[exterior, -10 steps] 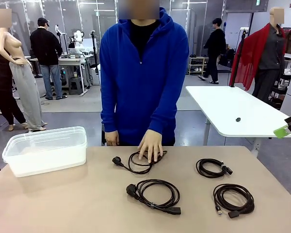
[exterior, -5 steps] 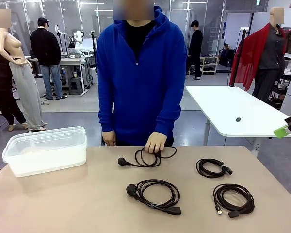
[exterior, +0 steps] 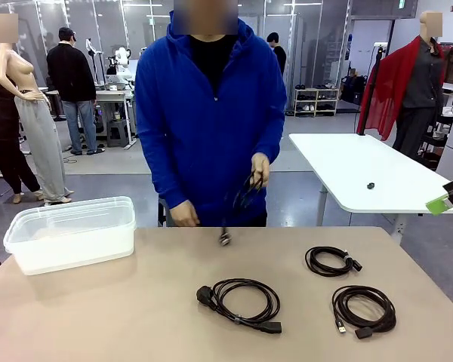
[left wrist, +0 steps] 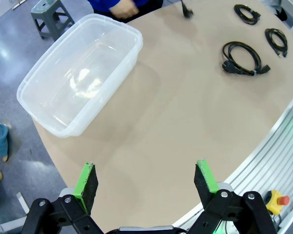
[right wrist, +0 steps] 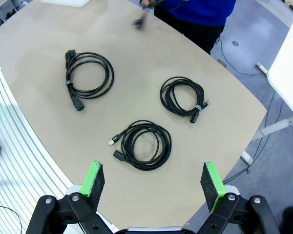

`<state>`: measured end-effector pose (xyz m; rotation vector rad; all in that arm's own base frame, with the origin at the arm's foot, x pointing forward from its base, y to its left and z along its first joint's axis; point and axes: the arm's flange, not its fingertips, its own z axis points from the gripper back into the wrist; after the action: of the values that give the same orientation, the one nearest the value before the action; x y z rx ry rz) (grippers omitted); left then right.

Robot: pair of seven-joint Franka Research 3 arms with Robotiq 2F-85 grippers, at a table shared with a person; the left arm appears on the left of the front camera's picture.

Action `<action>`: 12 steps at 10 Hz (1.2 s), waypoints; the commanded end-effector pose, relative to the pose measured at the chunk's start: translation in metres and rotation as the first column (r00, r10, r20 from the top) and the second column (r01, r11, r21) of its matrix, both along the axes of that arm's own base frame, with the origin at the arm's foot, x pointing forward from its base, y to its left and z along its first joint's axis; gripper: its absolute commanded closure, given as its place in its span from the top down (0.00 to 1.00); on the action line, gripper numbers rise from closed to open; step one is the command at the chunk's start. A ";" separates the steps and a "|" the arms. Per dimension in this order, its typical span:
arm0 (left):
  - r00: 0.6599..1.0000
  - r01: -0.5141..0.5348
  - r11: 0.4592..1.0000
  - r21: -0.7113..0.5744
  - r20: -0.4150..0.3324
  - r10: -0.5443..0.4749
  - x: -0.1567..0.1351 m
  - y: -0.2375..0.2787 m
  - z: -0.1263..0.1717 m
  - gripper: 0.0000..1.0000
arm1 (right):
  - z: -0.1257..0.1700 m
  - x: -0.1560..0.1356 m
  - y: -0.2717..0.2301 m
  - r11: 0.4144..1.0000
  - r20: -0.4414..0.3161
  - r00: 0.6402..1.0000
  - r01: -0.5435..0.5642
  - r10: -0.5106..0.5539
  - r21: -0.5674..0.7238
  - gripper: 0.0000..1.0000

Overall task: Organize and store the cables.
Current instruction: Place the Power Cable into the Organizing box.

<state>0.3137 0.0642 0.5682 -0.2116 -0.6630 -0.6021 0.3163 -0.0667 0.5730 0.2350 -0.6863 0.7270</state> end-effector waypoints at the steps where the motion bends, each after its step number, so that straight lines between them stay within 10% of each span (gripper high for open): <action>1: 1.000 0.004 1.000 0.000 -0.001 -0.004 0.000 -0.001 0.000 1.00 | 0.000 0.000 -0.001 1.000 0.003 1.000 -0.004 0.004 -0.002 1.00; 8: 1.000 0.000 1.000 0.000 0.000 0.000 0.000 0.000 0.000 1.00 | 0.000 0.000 -0.001 1.000 0.003 1.000 -0.004 0.004 -0.002 1.00; 12: 0.957 0.242 0.937 0.250 0.098 -0.274 0.006 -0.076 0.035 1.00 | 0.000 0.000 -0.001 1.000 0.003 1.000 -0.004 0.004 -0.002 1.00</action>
<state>0.3020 -0.0044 0.6000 -0.0441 -0.6919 -0.9052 0.3164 -0.0668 0.5731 0.2347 -0.6862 0.7268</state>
